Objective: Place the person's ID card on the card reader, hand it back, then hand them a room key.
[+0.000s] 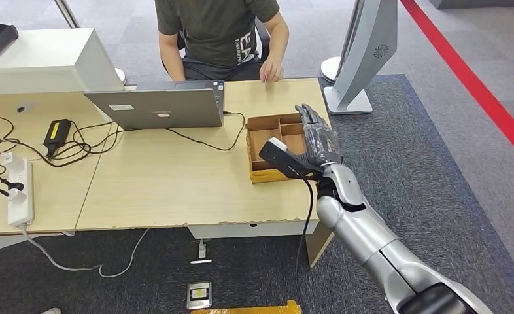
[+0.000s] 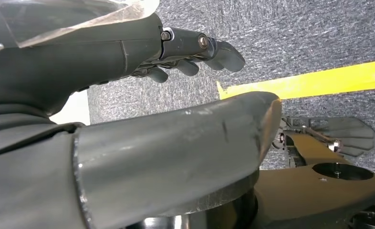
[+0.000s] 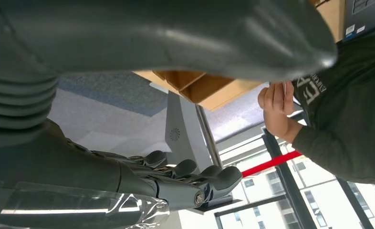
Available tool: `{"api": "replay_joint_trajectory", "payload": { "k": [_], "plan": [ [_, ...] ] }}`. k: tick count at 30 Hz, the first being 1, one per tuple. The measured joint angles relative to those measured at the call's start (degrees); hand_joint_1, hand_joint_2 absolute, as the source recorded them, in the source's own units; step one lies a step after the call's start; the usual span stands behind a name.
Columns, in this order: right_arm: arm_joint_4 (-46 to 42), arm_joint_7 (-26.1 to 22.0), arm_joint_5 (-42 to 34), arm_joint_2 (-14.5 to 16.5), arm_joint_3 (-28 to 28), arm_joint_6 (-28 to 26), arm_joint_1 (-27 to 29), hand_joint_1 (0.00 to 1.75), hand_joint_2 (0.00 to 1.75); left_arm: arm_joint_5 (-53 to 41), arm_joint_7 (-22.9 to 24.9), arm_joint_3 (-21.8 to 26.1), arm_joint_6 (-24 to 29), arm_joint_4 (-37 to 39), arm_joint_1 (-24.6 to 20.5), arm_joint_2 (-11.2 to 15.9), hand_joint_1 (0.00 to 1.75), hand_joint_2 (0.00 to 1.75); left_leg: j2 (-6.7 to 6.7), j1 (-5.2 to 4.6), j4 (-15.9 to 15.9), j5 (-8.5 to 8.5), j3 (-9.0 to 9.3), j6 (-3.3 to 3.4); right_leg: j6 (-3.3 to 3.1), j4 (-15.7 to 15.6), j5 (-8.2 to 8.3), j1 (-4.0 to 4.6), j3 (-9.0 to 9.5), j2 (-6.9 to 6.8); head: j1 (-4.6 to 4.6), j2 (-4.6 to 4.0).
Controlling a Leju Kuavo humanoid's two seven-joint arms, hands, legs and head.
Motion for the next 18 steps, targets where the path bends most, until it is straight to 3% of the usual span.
{"api": "replay_joint_trajectory", "payload": {
  "k": [1, 5, 9, 15, 18],
  "plan": [
    [-2.67, 0.79, 0.08, -0.97, 0.01, 0.74, 1.44, 0.00, 0.00, 0.02, -0.02, 0.01, 0.01, 0.00, 0.03, 0.01, 0.00, 0.00, 0.00, 0.00, 0.00, -0.01, 0.00, 0.00, 0.00, 0.00, -0.01, 0.00, 0.00, 0.00, 0.00, 0.00],
    [-13.02, 4.80, 1.53, -4.84, 0.54, 2.19, 6.48, 0.00, 1.75, -0.15, -0.36, 0.01, -0.03, 0.01, 0.09, 0.05, 0.00, 0.00, 0.00, 0.00, 0.00, -0.05, 0.00, -0.03, 0.00, -0.01, -0.03, 0.00, 0.00, 0.00, 0.00, 0.00],
    [-20.17, 7.78, 8.51, -7.57, 1.74, 0.97, 9.29, 0.00, 1.75, -0.23, -1.26, 0.01, 0.07, 0.01, 0.07, 0.08, 0.00, 0.00, 0.01, 0.00, -0.01, -0.05, 0.00, -0.04, -0.01, 0.00, -0.04, 0.00, 0.00, 0.00, -0.01, 0.00],
    [-23.54, 14.95, 30.52, -8.89, 5.07, 2.91, 11.08, 0.00, 1.75, 0.72, -2.99, 0.25, 1.38, 0.00, 0.03, 0.00, 0.00, 0.00, 0.01, 0.03, -0.01, -0.04, 0.00, -0.04, -0.03, 0.00, -0.05, 0.04, 0.01, 0.00, -0.01, 0.00],
    [-23.32, 15.86, 34.08, -8.87, 6.22, 3.89, 11.87, 0.00, 1.75, 0.67, -3.39, 0.35, 1.39, 0.00, 0.01, -0.01, 0.00, 0.00, 0.00, 0.04, -0.02, -0.04, -0.01, -0.04, -0.03, 0.01, -0.05, 0.06, 0.02, 0.00, -0.01, 0.00]
  ]
}}
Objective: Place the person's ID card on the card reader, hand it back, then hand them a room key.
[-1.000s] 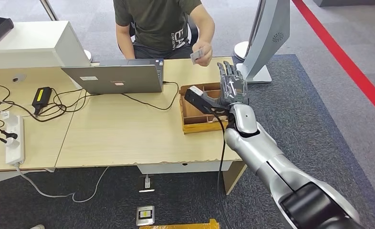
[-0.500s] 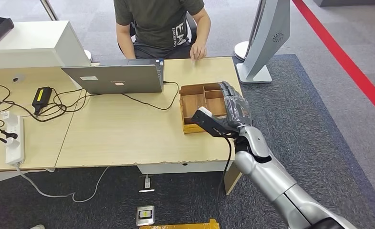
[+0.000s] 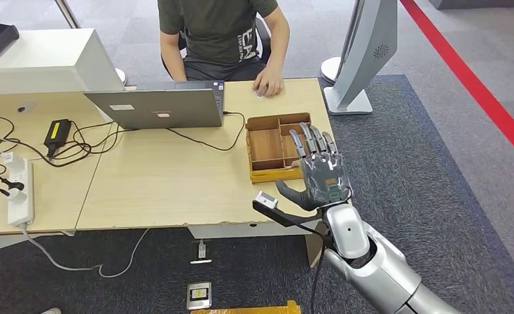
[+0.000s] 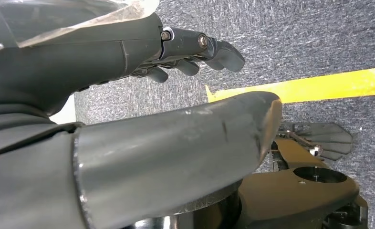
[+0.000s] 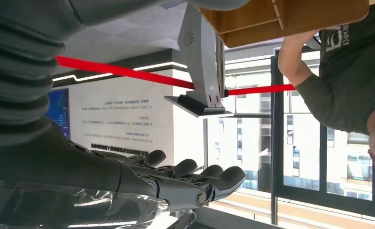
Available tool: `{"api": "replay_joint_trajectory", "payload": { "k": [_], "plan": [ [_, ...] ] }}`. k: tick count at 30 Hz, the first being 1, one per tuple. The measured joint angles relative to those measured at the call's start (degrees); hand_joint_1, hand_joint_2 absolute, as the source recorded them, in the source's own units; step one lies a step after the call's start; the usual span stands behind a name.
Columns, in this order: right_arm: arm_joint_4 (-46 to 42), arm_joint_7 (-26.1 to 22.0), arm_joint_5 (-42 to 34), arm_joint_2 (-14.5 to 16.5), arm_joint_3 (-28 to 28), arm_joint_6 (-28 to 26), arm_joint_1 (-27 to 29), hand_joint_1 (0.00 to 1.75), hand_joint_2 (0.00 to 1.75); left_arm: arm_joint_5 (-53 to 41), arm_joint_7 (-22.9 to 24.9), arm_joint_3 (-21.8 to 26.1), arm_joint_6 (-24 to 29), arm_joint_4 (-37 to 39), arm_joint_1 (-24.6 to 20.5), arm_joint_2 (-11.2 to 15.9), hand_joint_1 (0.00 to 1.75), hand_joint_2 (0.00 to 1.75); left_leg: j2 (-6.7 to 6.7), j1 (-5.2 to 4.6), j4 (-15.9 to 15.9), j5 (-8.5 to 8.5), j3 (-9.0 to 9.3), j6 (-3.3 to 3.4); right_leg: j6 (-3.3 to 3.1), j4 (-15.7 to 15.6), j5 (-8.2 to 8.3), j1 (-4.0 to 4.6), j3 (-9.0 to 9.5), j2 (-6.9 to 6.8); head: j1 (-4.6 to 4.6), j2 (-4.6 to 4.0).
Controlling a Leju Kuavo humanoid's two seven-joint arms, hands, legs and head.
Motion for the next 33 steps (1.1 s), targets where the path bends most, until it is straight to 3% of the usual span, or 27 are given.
{"api": "replay_joint_trajectory", "payload": {
  "k": [12, 19, 33],
  "plan": [
    [5.14, -1.19, -5.12, 1.77, 1.76, 5.81, -1.52, 0.00, 1.75, -0.99, 1.72, 0.01, -0.77, 0.00, -0.14, 0.04, 0.00, 0.00, 0.00, 0.00, 0.00, 0.00, -0.03, 0.00, 0.00, 0.01, 0.00, 0.00, 0.01, 0.00, -0.01, 0.00],
    [13.60, -2.89, -12.51, 4.86, 1.94, 5.75, -7.16, 0.00, 1.75, -2.10, 0.67, -0.01, -1.79, 0.00, -0.24, 0.05, 0.00, 0.00, -0.02, 0.02, 0.00, 0.03, -0.01, -0.04, -0.01, 0.02, 0.01, 0.01, 0.01, 0.00, 0.01, 0.00],
    [25.74, -3.16, -16.24, 8.55, 1.92, 6.07, -12.46, 0.00, 1.75, -2.31, 1.23, -0.49, -2.01, 0.00, -0.26, 0.10, 0.00, 0.00, -0.02, 0.02, 0.00, 0.02, -0.01, -0.04, -0.05, 0.02, -0.01, 0.02, 0.00, -0.01, 0.00, 0.00]
  ]
}}
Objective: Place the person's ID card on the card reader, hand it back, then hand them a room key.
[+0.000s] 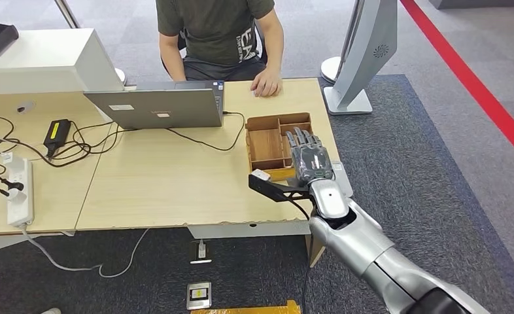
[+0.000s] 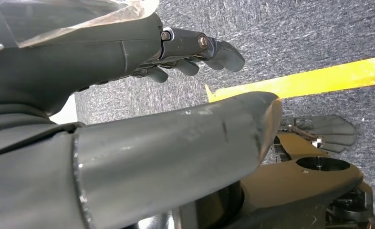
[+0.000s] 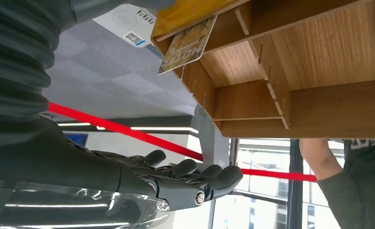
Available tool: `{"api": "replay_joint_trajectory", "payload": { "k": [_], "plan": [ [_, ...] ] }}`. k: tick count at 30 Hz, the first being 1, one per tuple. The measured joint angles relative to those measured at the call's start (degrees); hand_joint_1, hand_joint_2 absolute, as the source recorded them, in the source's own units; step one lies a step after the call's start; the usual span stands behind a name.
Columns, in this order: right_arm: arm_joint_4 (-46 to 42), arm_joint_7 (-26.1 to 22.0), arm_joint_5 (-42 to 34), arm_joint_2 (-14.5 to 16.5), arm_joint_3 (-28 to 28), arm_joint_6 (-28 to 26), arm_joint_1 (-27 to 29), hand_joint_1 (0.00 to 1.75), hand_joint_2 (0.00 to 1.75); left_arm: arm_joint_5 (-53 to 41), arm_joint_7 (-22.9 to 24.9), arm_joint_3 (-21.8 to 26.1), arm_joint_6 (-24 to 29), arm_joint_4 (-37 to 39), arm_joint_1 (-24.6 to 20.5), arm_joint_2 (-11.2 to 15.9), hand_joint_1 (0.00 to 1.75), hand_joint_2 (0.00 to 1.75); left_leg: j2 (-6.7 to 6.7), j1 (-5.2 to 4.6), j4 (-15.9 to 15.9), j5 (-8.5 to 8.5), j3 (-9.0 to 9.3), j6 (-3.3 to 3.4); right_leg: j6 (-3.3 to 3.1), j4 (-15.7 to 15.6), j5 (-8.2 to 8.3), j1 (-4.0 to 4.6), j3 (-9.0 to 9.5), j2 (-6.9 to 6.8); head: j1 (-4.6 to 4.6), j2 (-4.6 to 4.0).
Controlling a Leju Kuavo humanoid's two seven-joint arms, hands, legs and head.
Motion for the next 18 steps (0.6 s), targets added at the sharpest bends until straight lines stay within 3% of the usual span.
{"api": "replay_joint_trajectory", "payload": {
  "k": [18],
  "plan": [
    [11.35, 0.26, -0.01, 3.36, 0.06, 0.99, -4.53, 0.00, 1.75, 1.15, 0.06, -0.11, 0.53, 0.00, 0.02, 0.02, 0.00, 0.00, 0.00, 0.04, 0.00, 0.00, 0.00, -0.01, -0.02, 0.01, -0.01, 0.04, 0.00, 0.00, 0.00, 0.00]
  ]
}}
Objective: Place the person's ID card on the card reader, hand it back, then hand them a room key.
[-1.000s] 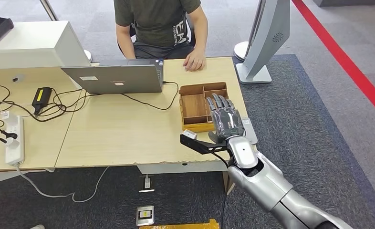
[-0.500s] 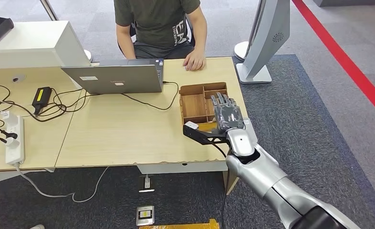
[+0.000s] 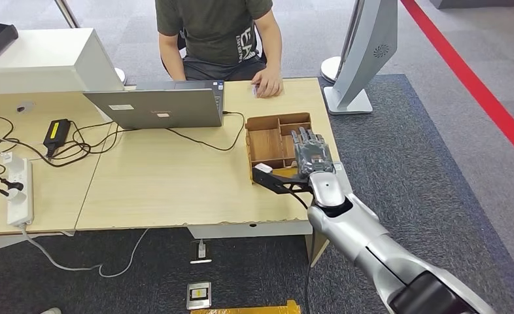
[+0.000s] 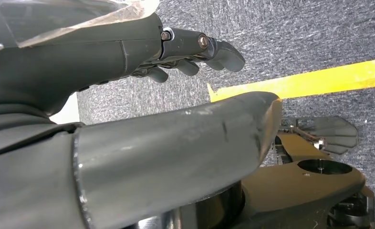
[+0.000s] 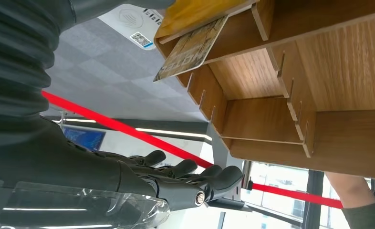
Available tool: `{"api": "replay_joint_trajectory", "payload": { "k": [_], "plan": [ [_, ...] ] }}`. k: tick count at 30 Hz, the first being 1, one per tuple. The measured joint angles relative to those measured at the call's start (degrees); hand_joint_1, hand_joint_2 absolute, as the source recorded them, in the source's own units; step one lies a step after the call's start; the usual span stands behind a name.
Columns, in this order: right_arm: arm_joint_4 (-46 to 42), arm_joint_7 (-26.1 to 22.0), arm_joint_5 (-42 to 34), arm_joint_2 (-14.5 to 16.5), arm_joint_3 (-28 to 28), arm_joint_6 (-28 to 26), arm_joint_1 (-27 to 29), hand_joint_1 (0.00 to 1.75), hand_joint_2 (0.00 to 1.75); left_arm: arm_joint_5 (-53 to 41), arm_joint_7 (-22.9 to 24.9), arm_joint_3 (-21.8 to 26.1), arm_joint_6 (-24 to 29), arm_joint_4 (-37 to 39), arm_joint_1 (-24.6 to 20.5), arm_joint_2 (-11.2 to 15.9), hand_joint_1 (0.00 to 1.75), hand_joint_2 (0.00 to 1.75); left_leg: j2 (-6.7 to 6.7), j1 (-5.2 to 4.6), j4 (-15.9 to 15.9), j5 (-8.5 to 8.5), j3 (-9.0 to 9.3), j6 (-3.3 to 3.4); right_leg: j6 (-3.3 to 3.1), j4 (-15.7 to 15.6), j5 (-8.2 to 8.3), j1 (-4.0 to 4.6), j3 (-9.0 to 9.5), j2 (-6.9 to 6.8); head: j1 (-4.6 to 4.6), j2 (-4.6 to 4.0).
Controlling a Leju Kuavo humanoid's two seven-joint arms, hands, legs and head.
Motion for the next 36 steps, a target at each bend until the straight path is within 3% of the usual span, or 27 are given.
{"api": "replay_joint_trajectory", "payload": {
  "k": [14, 36],
  "plan": [
    [2.81, -0.02, 0.35, 1.79, 0.02, 0.05, -0.02, 0.00, 1.75, 0.53, 0.00, 0.00, 0.34, 0.00, 0.01, -0.02, 0.00, 0.00, 0.00, 0.00, 0.00, 0.00, 0.01, 0.00, 0.00, 0.00, 0.00, 0.01, 0.00, 0.00, 0.00, 0.00],
    [4.37, 0.74, 3.63, 1.96, 0.14, 0.97, -0.52, 0.00, 1.75, 1.31, 0.45, 0.00, 1.20, -0.07, 0.03, -0.10, 0.00, 0.00, 0.01, 0.01, 0.00, 0.00, 0.01, 0.00, 0.00, -0.01, 0.00, 0.02, 0.00, 0.00, 0.00, 0.00]
  ]
}}
